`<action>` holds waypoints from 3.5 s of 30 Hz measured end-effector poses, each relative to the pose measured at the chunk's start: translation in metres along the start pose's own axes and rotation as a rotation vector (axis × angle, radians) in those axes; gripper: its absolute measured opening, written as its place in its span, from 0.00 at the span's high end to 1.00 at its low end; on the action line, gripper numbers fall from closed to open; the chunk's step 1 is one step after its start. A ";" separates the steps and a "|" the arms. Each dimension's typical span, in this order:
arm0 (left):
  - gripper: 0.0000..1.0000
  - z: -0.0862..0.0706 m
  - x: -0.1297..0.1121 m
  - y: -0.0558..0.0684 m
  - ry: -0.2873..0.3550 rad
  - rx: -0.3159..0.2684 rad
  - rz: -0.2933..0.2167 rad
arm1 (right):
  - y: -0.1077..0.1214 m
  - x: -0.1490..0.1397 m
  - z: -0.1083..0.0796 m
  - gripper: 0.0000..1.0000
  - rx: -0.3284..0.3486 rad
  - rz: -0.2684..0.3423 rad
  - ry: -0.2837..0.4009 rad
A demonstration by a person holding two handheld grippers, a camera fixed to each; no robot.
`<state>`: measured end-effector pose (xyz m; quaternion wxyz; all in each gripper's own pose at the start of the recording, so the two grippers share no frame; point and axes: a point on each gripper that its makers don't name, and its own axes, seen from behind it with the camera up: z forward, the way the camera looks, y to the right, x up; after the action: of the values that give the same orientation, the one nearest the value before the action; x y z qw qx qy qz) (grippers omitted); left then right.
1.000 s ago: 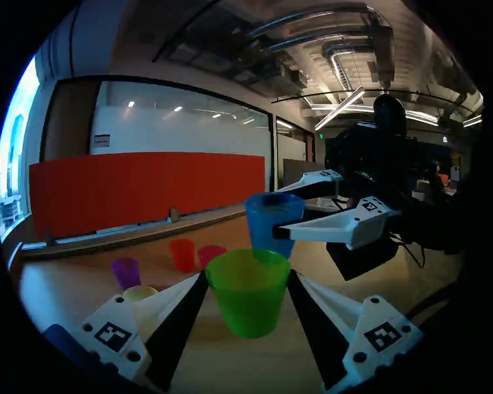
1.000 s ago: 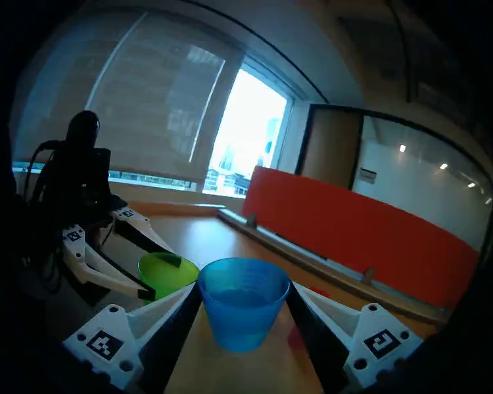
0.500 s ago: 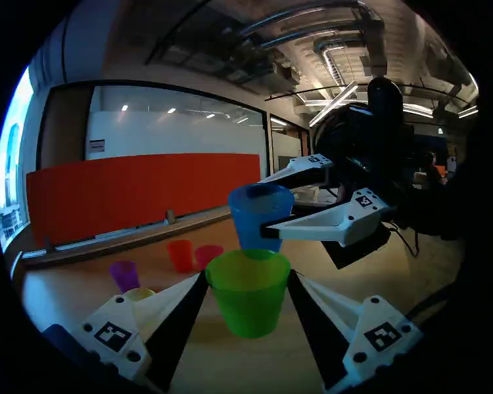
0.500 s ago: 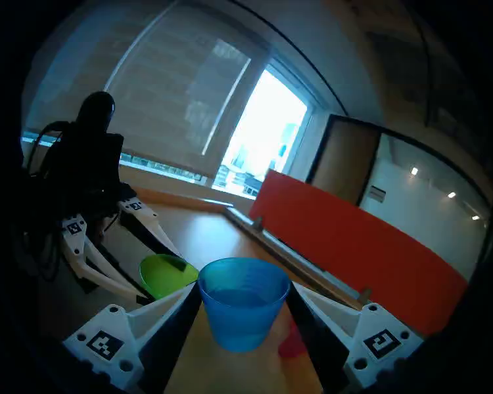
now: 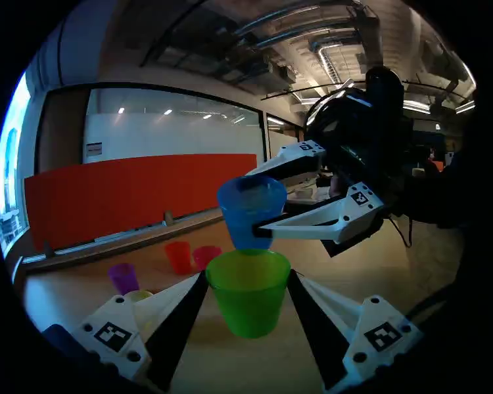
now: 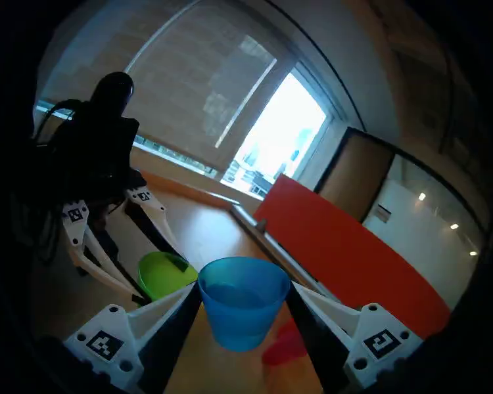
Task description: Pour water
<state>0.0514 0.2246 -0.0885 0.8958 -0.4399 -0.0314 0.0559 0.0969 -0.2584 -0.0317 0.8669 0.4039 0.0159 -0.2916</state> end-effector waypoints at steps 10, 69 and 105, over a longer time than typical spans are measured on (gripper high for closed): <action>0.13 0.002 0.002 0.002 0.007 -0.007 0.000 | 0.003 0.005 0.001 0.08 0.011 -0.061 0.004; 0.13 0.013 0.009 0.008 0.030 -0.021 -0.006 | 0.025 0.017 0.012 0.09 0.048 -0.414 -0.056; 0.13 0.014 0.011 0.008 0.034 -0.025 -0.004 | 0.018 0.027 0.016 0.09 0.051 -0.564 -0.048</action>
<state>0.0604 0.2421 -0.0864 0.8907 -0.4520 -0.0179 0.0461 0.1249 -0.2740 -0.0159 0.7411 0.3983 0.0998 -0.5312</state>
